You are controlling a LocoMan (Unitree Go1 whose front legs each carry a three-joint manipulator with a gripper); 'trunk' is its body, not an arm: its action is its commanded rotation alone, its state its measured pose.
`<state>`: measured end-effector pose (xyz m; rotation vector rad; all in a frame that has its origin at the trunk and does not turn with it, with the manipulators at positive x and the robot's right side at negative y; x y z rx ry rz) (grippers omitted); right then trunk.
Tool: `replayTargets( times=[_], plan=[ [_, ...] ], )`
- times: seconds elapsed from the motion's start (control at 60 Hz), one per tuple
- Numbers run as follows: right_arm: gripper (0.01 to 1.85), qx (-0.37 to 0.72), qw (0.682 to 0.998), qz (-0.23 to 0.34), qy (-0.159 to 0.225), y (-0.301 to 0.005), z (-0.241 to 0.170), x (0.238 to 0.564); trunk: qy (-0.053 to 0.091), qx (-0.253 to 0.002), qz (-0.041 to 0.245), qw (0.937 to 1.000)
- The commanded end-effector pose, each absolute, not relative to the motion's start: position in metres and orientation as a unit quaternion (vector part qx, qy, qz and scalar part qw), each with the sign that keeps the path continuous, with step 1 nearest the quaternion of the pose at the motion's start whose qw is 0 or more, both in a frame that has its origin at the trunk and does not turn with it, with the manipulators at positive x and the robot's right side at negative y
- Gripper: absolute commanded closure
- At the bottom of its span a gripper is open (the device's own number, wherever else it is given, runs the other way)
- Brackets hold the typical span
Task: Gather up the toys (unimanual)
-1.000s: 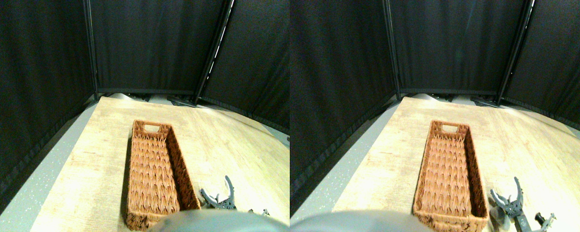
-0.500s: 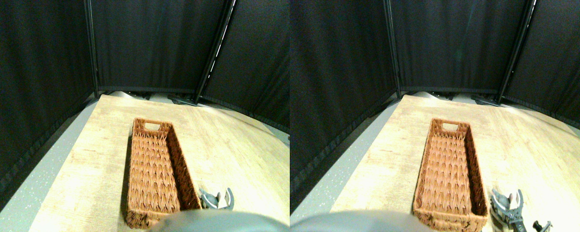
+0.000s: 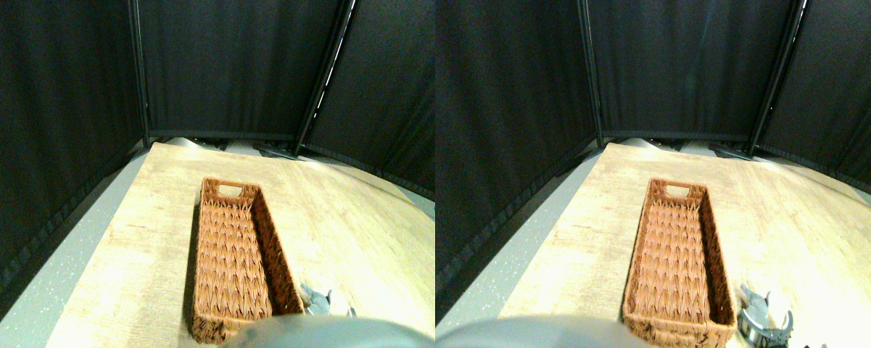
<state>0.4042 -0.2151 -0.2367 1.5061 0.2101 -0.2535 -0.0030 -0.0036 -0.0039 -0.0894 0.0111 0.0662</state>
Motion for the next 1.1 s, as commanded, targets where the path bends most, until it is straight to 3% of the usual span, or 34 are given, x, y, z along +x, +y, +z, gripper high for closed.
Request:
replayTargets(
  times=[0.017,0.5,0.583,0.617,0.667,0.7,0.767,0.917,0.95,1.1],
  plan=[
    [0.85,0.686,0.714,-0.114,0.081,-0.218,-0.237,0.406,0.012,-0.053,0.039,0.9977],
    [0.96,0.678,0.717,-0.149,0.056,-0.231,-0.250,0.420,0.017,-0.053,0.039,0.9977],
    [1.13,0.683,0.712,-0.155,0.047,-0.233,-0.251,0.419,0.016,-0.051,0.040,0.9978],
    [1.33,0.674,0.721,-0.158,0.040,-0.234,-0.252,0.420,0.016,-0.051,0.039,0.9978],
    [1.76,0.657,0.734,-0.174,0.009,-0.233,-0.250,0.420,0.016,-0.052,0.039,0.9978],
    [1.80,0.639,0.746,-0.186,0.000,-0.232,-0.248,0.420,0.016,-0.052,0.038,0.9978],
    [1.80,0.615,0.767,-0.185,-0.006,-0.233,-0.244,0.423,0.015,-0.051,0.039,0.9978],
    [1.80,0.622,0.760,-0.186,-0.015,-0.236,-0.237,0.426,0.016,-0.050,0.035,0.9980],
    [1.80,0.607,0.774,-0.181,-0.021,-0.237,-0.235,0.427,0.016,-0.050,0.035,0.9980],
    [1.80,0.600,0.779,-0.179,-0.034,-0.238,-0.230,0.427,0.015,-0.049,0.033,0.9981]
  ],
)
